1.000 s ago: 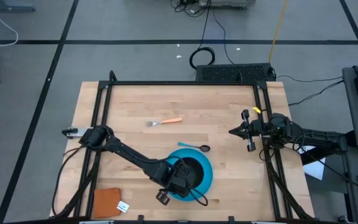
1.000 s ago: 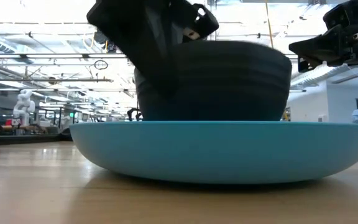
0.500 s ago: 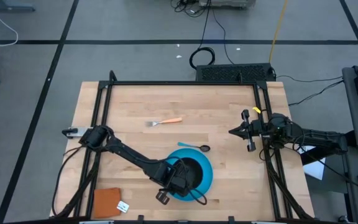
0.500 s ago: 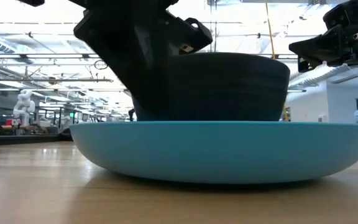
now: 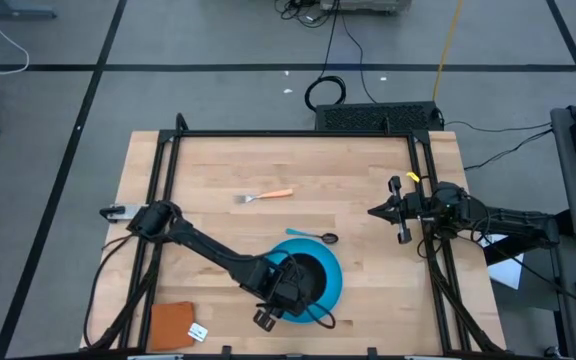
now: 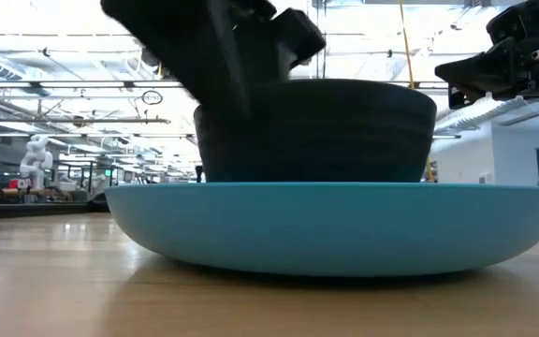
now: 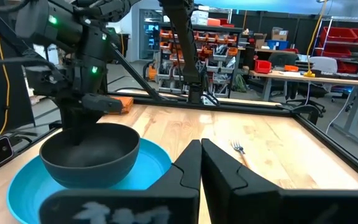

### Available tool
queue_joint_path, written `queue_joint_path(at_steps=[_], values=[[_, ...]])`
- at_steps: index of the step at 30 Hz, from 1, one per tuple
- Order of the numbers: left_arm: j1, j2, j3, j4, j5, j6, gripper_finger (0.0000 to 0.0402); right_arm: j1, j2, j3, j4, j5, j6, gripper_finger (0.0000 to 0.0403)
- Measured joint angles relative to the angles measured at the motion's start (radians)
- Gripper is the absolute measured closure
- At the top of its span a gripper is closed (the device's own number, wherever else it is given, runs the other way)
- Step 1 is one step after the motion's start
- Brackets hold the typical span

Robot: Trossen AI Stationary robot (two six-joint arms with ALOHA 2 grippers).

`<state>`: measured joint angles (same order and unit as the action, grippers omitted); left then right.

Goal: Set table place
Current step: Put the pink fork on the right side of the plate on the table

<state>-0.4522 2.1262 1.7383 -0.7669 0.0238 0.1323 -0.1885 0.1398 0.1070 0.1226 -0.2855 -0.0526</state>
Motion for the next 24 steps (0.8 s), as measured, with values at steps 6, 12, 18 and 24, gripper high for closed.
queue_joint_path(at_steps=[6, 12, 18, 24], values=[[0.0, -0.001, 0.106, -0.138, -0.012, -0.005, 0.0205, 0.0, 0.0, 0.0, 0.0, 0.0, 0.01, 0.0403], [0.0, -0.002, 0.24, -0.307, -0.17, 0.027, 0.0236, 0.0, 0.0, 0.0, 0.0, 0.0, 0.013, 0.0403], [0.025, -0.005, 0.313, -0.442, -0.252, 0.048, 0.038, 0.0, 0.0, 0.0, 0.0, 0.0, 0.012, 0.0403], [0.066, -0.089, 0.293, -0.467, -0.31, 0.05, 0.0398, 0.0, 0.0, 0.0, 0.0, 0.0, 0.013, 0.0403]])
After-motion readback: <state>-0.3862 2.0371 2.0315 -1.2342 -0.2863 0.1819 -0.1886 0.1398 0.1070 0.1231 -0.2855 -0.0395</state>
